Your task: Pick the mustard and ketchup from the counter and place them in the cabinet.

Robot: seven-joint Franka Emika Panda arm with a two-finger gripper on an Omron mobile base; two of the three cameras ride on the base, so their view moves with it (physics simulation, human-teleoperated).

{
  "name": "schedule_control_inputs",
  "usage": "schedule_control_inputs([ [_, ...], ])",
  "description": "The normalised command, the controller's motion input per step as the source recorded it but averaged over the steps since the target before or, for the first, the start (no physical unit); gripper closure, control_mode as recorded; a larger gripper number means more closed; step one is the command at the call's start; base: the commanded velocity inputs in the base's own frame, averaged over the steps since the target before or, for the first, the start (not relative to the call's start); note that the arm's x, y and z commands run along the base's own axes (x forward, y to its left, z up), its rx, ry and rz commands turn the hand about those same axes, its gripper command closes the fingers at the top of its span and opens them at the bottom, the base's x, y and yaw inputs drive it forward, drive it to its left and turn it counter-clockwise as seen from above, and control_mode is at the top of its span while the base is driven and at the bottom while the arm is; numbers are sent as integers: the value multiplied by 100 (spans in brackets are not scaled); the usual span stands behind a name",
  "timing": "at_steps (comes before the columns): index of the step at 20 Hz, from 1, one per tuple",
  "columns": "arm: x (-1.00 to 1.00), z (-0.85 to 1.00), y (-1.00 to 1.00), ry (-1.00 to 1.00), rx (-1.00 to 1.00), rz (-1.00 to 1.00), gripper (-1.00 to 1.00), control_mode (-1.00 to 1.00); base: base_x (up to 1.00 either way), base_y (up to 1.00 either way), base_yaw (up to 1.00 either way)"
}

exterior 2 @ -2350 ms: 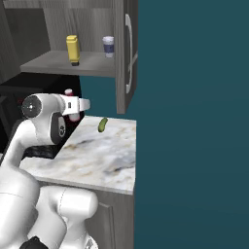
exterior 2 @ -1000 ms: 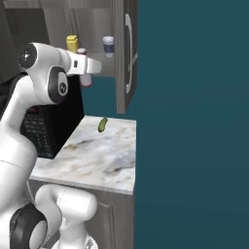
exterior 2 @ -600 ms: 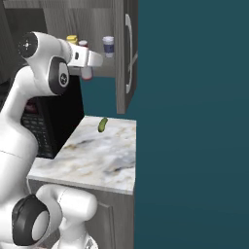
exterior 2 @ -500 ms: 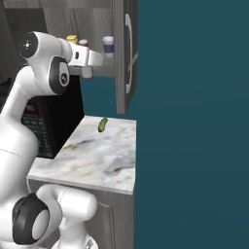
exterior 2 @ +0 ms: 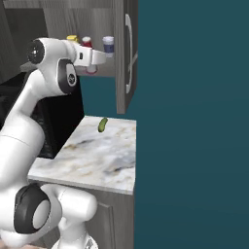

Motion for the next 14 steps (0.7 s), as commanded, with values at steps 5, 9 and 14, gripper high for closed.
schedule_control_inputs([
  [5, 40, 14, 6, 0, 0, -4, 100, -100, 0, 0, 0],
  [9, 38, 22, 11, 6, 0, -6, 100, -100, 0, 0, 0],
  [14, 22, 13, 2, 8, 0, -2, 100, -100, 0, 0, 0],
])
